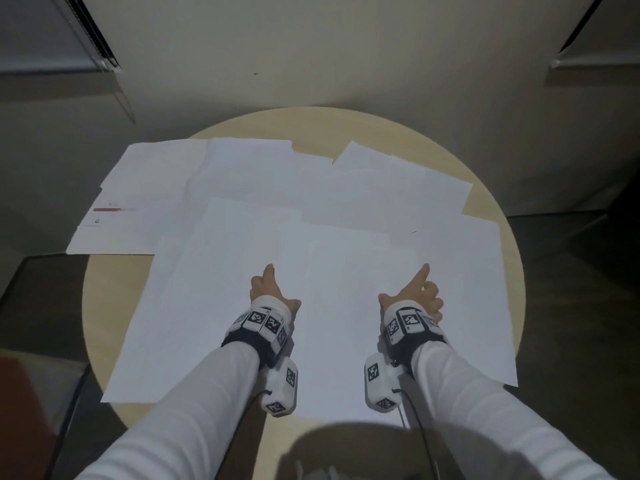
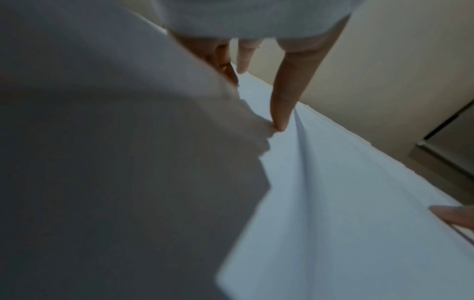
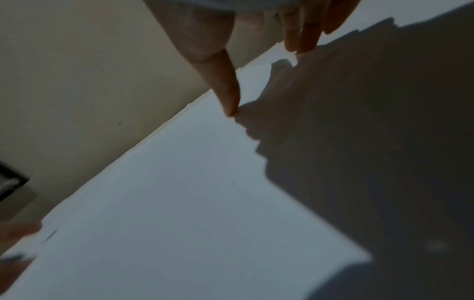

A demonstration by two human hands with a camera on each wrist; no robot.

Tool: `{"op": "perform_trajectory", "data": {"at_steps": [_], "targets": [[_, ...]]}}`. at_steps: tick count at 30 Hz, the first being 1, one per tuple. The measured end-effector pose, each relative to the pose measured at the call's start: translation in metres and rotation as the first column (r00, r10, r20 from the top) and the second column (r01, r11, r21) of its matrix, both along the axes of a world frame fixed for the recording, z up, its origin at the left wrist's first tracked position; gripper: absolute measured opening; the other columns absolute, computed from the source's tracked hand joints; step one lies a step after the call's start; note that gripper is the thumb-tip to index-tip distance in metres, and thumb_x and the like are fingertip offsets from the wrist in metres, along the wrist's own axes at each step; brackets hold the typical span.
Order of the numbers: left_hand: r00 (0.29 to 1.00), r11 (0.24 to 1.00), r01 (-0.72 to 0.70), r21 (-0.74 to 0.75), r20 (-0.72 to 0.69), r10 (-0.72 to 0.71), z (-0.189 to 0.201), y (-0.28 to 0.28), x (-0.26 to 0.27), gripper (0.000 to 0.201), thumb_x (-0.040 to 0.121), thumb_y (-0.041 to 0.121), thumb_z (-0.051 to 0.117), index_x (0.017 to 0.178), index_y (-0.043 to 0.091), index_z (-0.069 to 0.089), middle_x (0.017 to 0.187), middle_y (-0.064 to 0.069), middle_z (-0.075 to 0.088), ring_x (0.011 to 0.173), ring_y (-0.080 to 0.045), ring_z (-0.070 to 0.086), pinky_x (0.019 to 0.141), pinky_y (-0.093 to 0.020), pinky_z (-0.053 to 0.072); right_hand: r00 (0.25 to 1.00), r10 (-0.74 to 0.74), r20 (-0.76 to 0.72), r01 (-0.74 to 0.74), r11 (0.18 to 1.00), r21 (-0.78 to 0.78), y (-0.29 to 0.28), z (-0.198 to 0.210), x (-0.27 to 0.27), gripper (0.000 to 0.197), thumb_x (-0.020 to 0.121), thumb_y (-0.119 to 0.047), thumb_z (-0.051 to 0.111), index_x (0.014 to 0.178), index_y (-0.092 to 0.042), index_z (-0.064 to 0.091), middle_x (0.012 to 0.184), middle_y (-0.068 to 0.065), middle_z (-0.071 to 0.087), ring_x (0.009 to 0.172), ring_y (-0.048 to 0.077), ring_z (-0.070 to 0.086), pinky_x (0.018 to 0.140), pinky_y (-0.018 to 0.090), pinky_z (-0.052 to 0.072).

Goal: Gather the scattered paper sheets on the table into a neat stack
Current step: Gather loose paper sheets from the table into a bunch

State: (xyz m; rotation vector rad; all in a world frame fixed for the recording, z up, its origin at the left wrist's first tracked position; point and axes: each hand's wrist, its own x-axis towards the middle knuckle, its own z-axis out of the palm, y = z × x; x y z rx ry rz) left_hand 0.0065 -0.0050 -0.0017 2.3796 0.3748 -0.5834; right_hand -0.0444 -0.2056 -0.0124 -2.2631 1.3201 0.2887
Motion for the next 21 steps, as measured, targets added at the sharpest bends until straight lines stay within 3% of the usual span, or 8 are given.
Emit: {"op": "perform_trajectory", "data": {"at_steps": [3,5,8,11,13,15,18,21], "targets": [[0.999,0.997,-0.045,-0.070,-0.026,0.044,0.000,0.007,0.007,0.049,0.080,0.013,0.062,0.126,0.014,0.045,0.122,-0.011,0.056,0.101,-0.029,0.056,0.080,-0.026,0.043,0.997,-0.080,-0.005,0.081,0.992,0.094,-0.002,0.006,0.003,0.107,0.069,-0.034,0.075,0.146,-0.028,0.001,0.135,0.008,0.042,0.125,0.032,0.040,0.105,0.045,0.032],[0.999,0.999,0.038,-0.038,-0.019,-0.039,0.002,0.010,0.012,0.006,0.082,0.016,0.058,0.083,0.013,0.053,0.091,-0.011,0.061,0.080,-0.025,0.050,0.069,-0.024,0.037,0.990,-0.129,0.051,0.116,0.969,0.216,0.001,0.005,0.005,0.094,0.073,-0.025,0.072,0.144,-0.026,0.010,0.125,0.012,0.054,0.118,0.034,0.048,0.103,0.044,0.038],[0.997,0.996,0.072,-0.047,-0.001,-0.072,-0.005,0.015,0.018,0.036,0.090,0.017,0.048,0.058,0.015,0.032,0.065,-0.003,0.041,0.078,-0.022,0.041,0.068,-0.024,0.029,0.987,-0.098,0.128,0.062,0.964,0.260,0.007,0.003,0.006,0.052,0.077,-0.016,0.065,0.125,-0.012,0.046,0.112,0.014,0.063,0.090,0.031,0.057,0.080,0.031,0.049],[0.997,0.989,0.014,-0.147,0.073,-0.003,-0.006,0.022,0.022,0.014,0.091,0.012,0.044,0.087,0.004,0.054,0.080,-0.006,0.050,0.082,-0.023,0.043,0.071,-0.026,0.031,0.987,-0.016,0.158,-0.019,0.976,0.215,0.013,0.005,0.007,0.024,0.079,-0.017,0.060,0.102,-0.007,0.062,0.093,0.012,0.065,0.081,0.028,0.057,0.074,0.029,0.051],[0.997,0.980,-0.010,-0.198,0.072,0.025,-0.008,0.025,0.022,0.026,0.090,0.011,0.047,0.112,0.000,0.055,0.098,-0.013,0.057,0.085,-0.022,0.046,0.074,-0.025,0.034,0.982,-0.010,0.189,-0.027,0.981,0.191,0.018,0.003,0.009,0.020,0.078,-0.015,0.060,0.095,-0.007,0.064,0.090,0.013,0.065,0.085,0.031,0.059,0.075,0.030,0.052],[0.993,0.968,-0.053,-0.245,0.089,0.077,-0.008,0.026,0.025,0.033,0.090,0.013,0.052,0.120,-0.001,0.052,0.118,-0.018,0.059,0.091,-0.022,0.050,0.080,-0.025,0.036,0.969,-0.061,0.240,0.006,0.974,0.224,0.024,0.004,0.012,0.021,0.075,-0.010,0.059,0.094,-0.003,0.064,0.088,0.014,0.064,0.078,0.030,0.057,0.069,0.027,0.048],[0.985,0.936,-0.146,-0.319,0.037,0.166,-0.008,0.027,0.024,0.052,0.092,0.025,0.053,0.135,-0.001,0.040,0.142,-0.014,0.043,0.127,-0.028,0.045,0.103,-0.031,0.034,0.954,-0.159,0.253,0.073,0.945,0.320,0.032,0.002,0.017,0.048,0.072,-0.011,0.059,0.119,-0.010,0.052,0.108,0.011,0.059,0.091,0.030,0.059,0.075,0.029,0.049],[0.968,0.832,-0.232,-0.504,-0.035,0.248,-0.009,0.027,0.019,0.063,0.092,0.039,0.051,0.140,0.002,0.033,0.148,-0.015,0.036,0.136,-0.031,0.037,0.110,-0.040,0.030,0.895,-0.336,0.294,0.183,0.877,0.445,0.032,-0.001,0.020,0.076,0.069,-0.009,0.067,0.134,-0.024,0.030,0.125,0.009,0.051,0.090,0.029,0.059,0.083,0.039,0.053]]}}
